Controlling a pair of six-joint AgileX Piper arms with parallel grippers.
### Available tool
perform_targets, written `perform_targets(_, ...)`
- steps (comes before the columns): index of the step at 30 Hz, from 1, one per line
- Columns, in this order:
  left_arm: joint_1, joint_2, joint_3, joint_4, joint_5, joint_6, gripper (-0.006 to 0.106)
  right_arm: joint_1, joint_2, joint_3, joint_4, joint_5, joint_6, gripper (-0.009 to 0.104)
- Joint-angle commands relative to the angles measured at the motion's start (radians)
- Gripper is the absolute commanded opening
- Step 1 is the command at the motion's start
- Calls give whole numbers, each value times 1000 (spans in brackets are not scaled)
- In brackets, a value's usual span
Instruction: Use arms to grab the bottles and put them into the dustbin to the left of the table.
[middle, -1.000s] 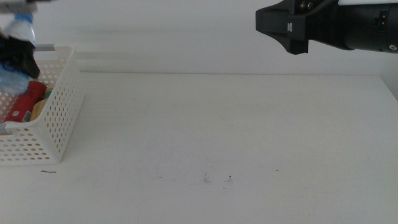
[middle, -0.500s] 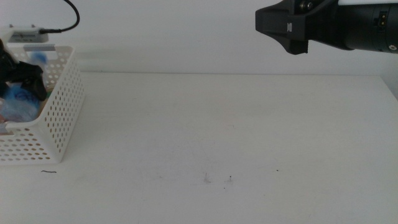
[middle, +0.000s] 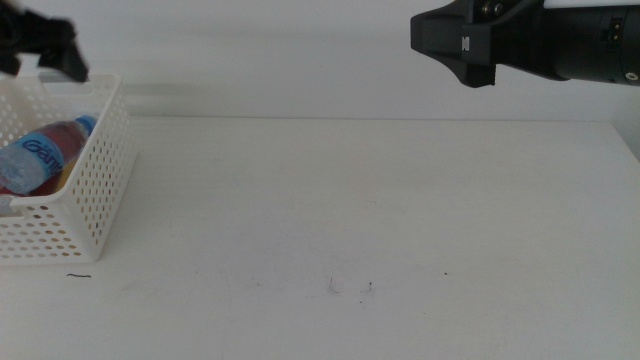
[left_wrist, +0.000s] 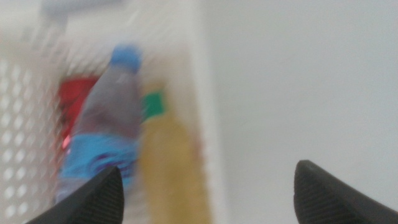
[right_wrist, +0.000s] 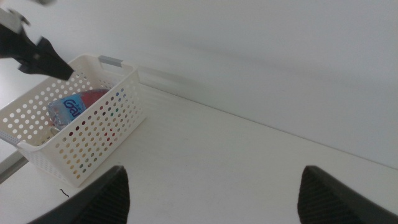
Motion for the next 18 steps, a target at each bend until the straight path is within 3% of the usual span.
perform_targets(1,-47,-119,89,-18,-88,-36,94,0,-5,-6,-12,-9,-1,81)
perform_targets(6,-187,-427,316,-132,-334,-28,94,0,-5,-6,-12,-9,-1,81)
perform_targets(12,-224,-658,429,-130,-339,-79,94,0,-5,-6,-12,-9,-1,81)
perform_targets(14,-224,-747,485,-96,-368,-102,94,0,-5,-6,-12,-9,-1,81)
perform_targets(18,-225,-940,671,51,-417,-271,94,0,-5,-6,-12,-9,-1,81)
